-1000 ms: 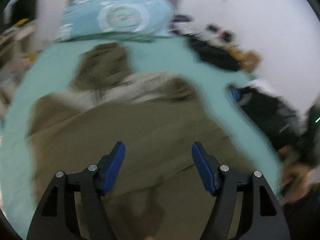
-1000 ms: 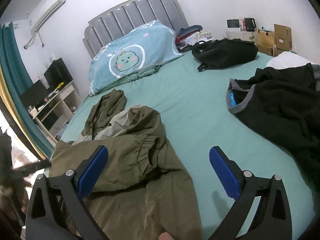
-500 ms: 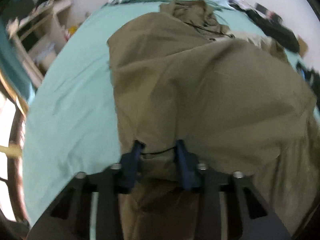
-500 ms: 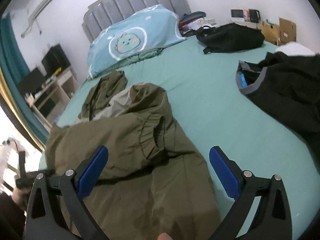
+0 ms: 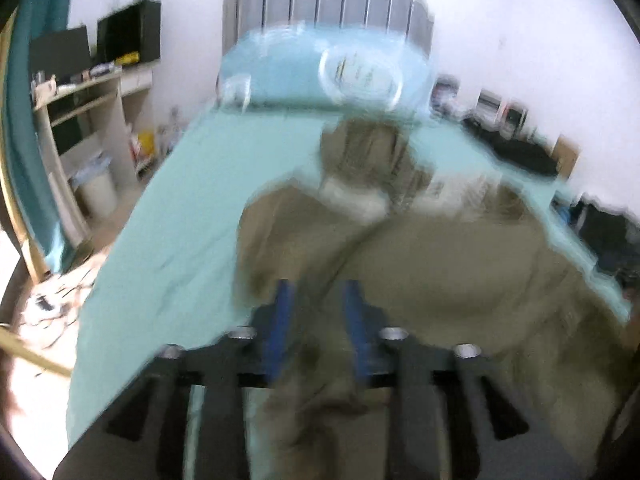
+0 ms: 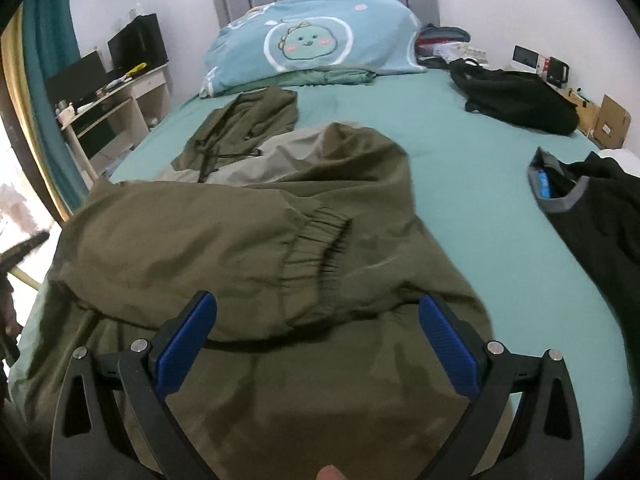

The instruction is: Fold large clothes

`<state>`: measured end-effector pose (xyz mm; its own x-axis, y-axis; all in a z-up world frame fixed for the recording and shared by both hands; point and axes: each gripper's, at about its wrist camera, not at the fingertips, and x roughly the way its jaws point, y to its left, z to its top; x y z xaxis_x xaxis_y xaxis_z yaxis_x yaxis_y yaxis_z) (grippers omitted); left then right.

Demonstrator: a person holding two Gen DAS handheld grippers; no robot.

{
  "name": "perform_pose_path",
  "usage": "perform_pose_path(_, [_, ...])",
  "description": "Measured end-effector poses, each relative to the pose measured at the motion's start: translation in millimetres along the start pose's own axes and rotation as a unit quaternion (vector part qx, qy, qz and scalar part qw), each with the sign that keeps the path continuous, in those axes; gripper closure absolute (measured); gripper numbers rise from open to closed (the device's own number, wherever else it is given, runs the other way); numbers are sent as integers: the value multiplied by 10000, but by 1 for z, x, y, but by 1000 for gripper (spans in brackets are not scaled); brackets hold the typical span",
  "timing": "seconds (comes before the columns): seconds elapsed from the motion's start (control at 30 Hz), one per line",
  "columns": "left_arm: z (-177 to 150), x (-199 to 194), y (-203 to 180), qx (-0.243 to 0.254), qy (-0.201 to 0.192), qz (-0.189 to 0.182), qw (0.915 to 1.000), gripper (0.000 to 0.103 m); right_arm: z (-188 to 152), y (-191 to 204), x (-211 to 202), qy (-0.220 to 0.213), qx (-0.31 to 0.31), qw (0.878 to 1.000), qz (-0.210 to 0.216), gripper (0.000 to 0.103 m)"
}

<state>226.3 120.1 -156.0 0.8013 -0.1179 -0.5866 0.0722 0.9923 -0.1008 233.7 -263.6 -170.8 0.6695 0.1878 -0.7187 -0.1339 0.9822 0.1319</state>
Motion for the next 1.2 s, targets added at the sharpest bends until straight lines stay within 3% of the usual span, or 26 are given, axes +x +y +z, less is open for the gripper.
perform_pose_path(0.07, [10, -5, -7, -166, -307, -233, 9991, 43, 2, 7, 0, 46, 46, 9999, -80, 3])
perform_pose_path(0.13, [12, 8, -17, -130, -197, -483, 9986, 43, 3, 13, -2, 99, 96, 9997, -181, 3])
perform_pose_path(0.23, [-10, 45, -18, -151, 517, -807, 9953, 43, 7, 28, -7, 116, -93, 9992, -361, 3])
perform_pose_path(0.3, [-34, 80, 3, -807, 1212, -1119, 9830, 43, 9, 36, -12, 152, -240, 9985, -471, 3])
perform_pose_path(0.37, [-46, 94, 18, -1205, 1475, -1065, 9759, 44, 10, 41, -17, 171, -290, 9978, -576, 3])
perform_pose_path(0.47, [-36, 82, 10, -820, 1328, -764, 9848, 44, 11, 42, -26, 171, -240, 9971, -701, 3])
perform_pose_path(0.6, [-16, 49, 0, -657, 874, -724, 9914, 44, 6, 51, -38, 199, -218, 9962, -819, 3])
perform_pose_path(0.77, [-18, 14, -11, -803, 757, -609, 9920, 43, 1, 68, -50, 230, -216, 9961, -828, 3])
perform_pose_path(0.83, [-17, 14, -22, -688, 773, -708, 9921, 43, -1, 75, -55, 218, -202, 9961, -830, 3])
perform_pose_path(0.9, [-20, 12, -23, -532, 714, -570, 9944, 43, -2, 80, -56, 247, -145, 9966, -770, 3])
perform_pose_path(0.97, [-16, 9, -22, -421, 619, -419, 9963, 43, -1, 85, -53, 310, -141, 9969, -708, 3])
perform_pose_path(1.1, [16, -1, -6, -333, 297, -737, 9963, 43, 16, 90, -31, 403, -171, 9981, -438, 3])
perform_pose_path(1.2, [30, 0, 10, -93, 84, -398, 9991, 43, 46, 91, -4, 411, -250, 9985, -256, 3])
